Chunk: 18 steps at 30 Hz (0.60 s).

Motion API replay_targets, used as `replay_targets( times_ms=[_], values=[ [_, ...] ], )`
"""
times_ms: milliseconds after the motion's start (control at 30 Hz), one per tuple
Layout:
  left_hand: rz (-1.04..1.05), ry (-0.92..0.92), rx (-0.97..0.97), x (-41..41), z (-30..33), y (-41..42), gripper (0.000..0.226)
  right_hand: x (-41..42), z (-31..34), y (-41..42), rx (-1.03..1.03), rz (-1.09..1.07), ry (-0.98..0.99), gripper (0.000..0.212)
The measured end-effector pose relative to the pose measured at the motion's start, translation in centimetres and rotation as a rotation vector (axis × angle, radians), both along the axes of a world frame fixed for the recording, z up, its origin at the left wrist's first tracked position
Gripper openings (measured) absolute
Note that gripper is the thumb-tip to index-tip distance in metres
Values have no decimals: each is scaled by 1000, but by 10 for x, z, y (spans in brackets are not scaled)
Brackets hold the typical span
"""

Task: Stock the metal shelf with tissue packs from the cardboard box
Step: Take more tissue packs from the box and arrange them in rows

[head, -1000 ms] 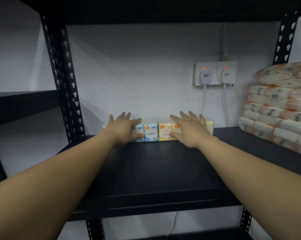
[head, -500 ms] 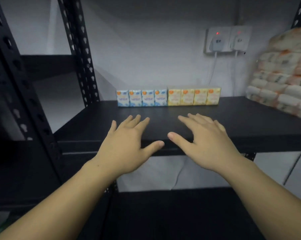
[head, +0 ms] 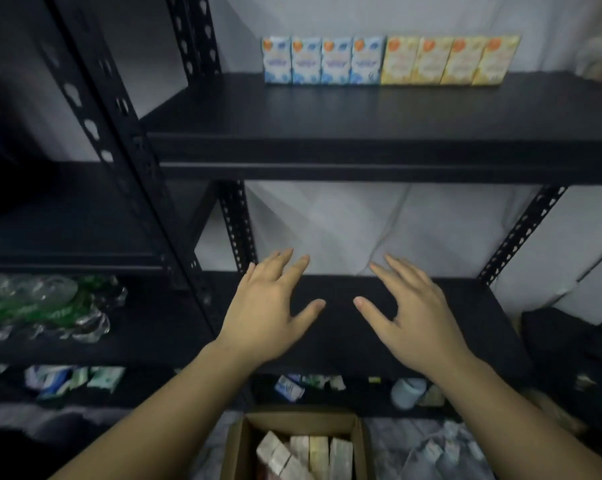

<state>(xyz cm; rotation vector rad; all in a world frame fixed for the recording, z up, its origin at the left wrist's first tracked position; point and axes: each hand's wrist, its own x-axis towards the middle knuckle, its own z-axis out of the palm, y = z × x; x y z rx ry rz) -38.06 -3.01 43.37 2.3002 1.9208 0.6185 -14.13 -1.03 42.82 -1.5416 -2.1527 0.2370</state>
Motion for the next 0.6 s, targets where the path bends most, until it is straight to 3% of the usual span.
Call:
replay_targets(
  times_ms=[300,500,600],
  values=[
    [64,-25,-619,-23,-202,-36,75,8,-187,-32,-565,33,-137,49],
    [134,-90,-938,-27,-349,-77,63,8,-340,-73,-846,-39,-108,70],
    [169,-159,-1008,-30,-416,-91,59,3,-405,-84,-959,-93,-91,48]
  ],
)
